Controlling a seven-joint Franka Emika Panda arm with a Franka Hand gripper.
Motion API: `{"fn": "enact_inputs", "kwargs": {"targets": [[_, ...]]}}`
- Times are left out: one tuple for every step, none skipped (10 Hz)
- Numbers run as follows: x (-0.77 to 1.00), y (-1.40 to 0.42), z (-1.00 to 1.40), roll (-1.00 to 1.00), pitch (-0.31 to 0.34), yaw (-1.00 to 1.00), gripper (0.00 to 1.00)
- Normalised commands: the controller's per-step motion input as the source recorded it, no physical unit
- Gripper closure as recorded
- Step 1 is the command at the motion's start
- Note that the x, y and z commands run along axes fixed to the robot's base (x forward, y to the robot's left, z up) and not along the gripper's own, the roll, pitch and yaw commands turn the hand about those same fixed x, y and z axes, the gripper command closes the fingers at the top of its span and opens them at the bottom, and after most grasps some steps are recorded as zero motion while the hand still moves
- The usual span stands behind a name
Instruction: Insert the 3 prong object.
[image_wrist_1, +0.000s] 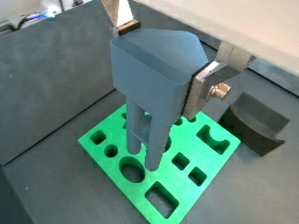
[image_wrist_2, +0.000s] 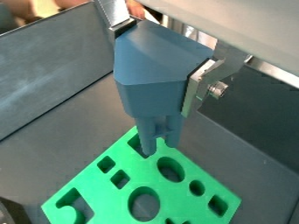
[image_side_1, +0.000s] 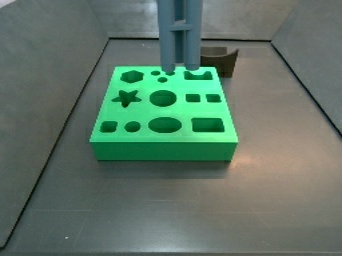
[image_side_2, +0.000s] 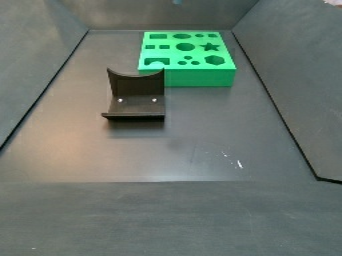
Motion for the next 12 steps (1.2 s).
{"fn": "enact_inputs", "kwargs": {"targets": [[0.11,0.28,-0.22,0.18,0.0,-0.63,1.0],[0.04,0.38,-0.19,0.21,0.0,-0.5,1.0],[0.02,0.42,-0.21,0.24,0.0,-0.45,1.0],[0.14,0.23,-0.23,0.16,0.0,-0.73,1.0],[0.16,0.26,-0.27,0.08,0.0,-0.78,1.0],[0.03,0.52,-0.27,0.09,0.0,-0.49,1.0],[0.0,0.76,-0.25,0.18,0.0,-0.17,1.0],[0.0,0.61,-0.25,0.16,0.0,-0.35,1.0],[0.0,0.0,-0.21,0.04,0.0,-1.0,1.0],[0.0,0.0,-0.19,0.01,0.0,-1.0,1.0],[0.0,0.0,-0.19,0.0,0.0,-1.0,1.0],[0.0,0.0,-0.12,0.0,-0.026,-1.0,1.0]]}}
